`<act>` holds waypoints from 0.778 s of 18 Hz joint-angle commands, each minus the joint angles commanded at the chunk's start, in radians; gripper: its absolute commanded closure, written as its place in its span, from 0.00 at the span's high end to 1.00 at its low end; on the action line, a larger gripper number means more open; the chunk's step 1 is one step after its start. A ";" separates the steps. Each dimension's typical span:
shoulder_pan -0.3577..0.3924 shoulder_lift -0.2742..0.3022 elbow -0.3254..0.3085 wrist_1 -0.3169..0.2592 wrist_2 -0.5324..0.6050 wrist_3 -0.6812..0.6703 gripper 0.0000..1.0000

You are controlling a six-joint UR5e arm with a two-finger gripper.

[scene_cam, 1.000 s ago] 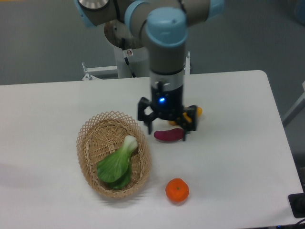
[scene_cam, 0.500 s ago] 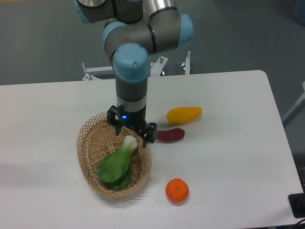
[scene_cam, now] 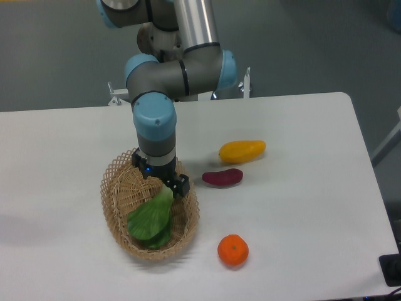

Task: Pick up the green vegetable from the basket
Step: 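Close the gripper on the bok choy stem inside the basket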

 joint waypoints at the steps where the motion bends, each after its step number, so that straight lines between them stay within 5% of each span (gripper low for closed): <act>1: 0.000 0.000 0.002 0.000 0.006 0.002 1.00; 14: -0.012 -0.044 -0.020 0.018 0.015 -0.011 1.00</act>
